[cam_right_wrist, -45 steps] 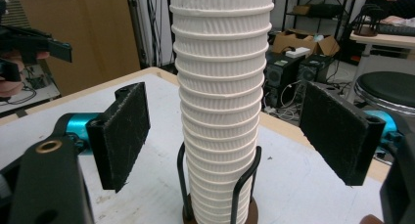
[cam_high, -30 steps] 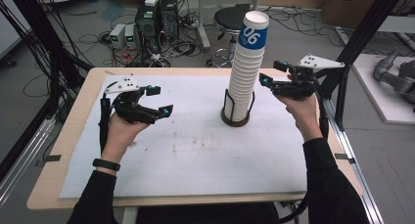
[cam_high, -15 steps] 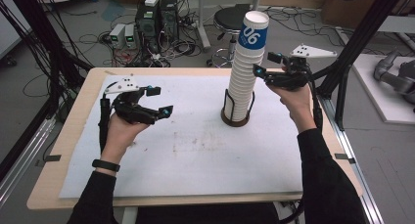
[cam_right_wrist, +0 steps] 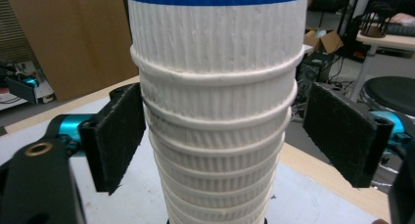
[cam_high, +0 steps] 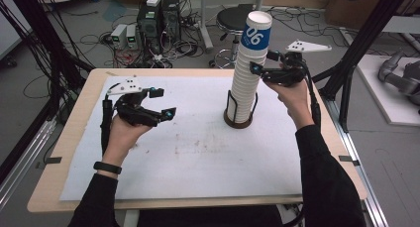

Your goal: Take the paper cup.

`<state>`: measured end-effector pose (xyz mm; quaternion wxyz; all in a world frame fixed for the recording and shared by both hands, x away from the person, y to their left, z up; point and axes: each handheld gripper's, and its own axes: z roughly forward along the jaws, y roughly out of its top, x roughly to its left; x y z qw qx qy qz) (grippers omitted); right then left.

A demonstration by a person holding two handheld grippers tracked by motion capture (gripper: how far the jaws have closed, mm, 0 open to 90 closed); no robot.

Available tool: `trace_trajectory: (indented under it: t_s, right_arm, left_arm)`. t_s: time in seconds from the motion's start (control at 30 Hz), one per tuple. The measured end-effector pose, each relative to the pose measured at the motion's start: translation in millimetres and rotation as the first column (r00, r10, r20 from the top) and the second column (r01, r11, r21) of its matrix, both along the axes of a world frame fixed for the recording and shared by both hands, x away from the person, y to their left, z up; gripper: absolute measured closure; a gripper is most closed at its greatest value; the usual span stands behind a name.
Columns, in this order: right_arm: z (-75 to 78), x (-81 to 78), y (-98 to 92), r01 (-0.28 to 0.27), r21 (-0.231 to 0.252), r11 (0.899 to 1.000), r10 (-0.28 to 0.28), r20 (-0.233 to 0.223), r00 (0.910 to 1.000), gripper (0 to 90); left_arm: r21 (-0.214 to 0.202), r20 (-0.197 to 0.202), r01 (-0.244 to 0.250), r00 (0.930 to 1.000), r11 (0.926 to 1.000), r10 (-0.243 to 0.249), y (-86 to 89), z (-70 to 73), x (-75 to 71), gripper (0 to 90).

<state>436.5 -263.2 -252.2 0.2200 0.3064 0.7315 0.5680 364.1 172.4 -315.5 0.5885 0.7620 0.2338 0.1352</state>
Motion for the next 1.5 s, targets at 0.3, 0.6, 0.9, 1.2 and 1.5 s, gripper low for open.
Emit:
trace_trajectory:
  t_s: [0.3, 0.6, 0.9, 1.2, 1.5]
  right_arm:
    - [-1.8, 3.1, 5.2, -0.009, 0.009, 1.000, 0.009, 0.004, 0.9999, 15.1]
    - [-2.1, 4.2, 5.1, -0.009, 0.006, 1.000, 0.009, 0.009, 0.9999, 15.3]
    - [-2.0, 4.5, 3.9, -0.014, 0.003, 1.000, 0.014, 0.010, 0.9998, 15.7]
    - [-1.6, 4.4, 3.7, -0.009, -0.004, 1.000, 0.009, 0.017, 0.9998, 16.1]
    - [-1.7, 4.7, 3.7, -0.009, -0.007, 1.000, 0.009, 0.023, 0.9997, 16.3]
  left_arm:
    - [-0.007, -0.003, 0.007, 1.0000, 0.9999, -0.007, -1.4, 0.1, -0.6, 12.2]
    - [-0.002, -0.002, 0.015, 0.9999, 0.9999, -0.015, -3.9, 1.1, -0.4, 12.2]
    - [-0.022, 0.010, 0.028, 0.9996, 0.9993, -0.028, -6.6, 10.0, -1.4, 12.2]
    - [-0.055, 0.019, 0.058, 0.9982, 0.9968, -0.057, -20.8, 33.8, 7.6, 11.8]
    - [-0.034, 0.039, 0.086, 0.9957, 0.9957, -0.084, -48.2, 65.6, 21.7, 11.7]
